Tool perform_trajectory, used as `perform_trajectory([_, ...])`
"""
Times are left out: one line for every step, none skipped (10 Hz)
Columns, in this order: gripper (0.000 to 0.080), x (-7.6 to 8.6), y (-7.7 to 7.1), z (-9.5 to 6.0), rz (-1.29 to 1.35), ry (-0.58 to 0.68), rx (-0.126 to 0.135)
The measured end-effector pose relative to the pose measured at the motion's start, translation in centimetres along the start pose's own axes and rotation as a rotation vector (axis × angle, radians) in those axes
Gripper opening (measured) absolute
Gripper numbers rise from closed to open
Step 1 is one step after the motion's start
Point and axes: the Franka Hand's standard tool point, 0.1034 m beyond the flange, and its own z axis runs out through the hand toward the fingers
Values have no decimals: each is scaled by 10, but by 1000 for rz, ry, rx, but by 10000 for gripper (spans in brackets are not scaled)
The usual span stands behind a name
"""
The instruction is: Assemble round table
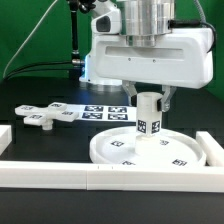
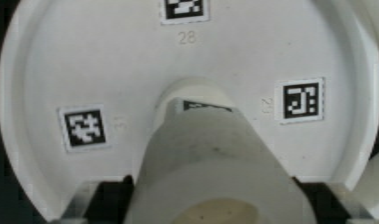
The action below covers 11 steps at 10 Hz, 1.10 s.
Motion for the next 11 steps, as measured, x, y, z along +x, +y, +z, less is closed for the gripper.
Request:
perform_trajectory([409,0,0,0,42,-2,2])
perform_trajectory([409,-1,0,0,117,-6,5])
perform_trajectory([409,-1,0,0,164,-9,7])
perform_trajectory([409,-2,-1,1,199,-10,7])
perform_trajectory([409,-2,-1,1,287,-19,16])
perform_trajectory([409,0,2,1,419,-31,49])
perform_trajectory([409,1,4,1,512,-38,76])
perform_trajectory([409,1,5,2,641,-56,105])
perform_trajectory([409,1,5,2,722,-67,118])
perform_trajectory([409,0,4,2,765,-77,126])
perform_trajectory([409,0,3,2,832,-92,134])
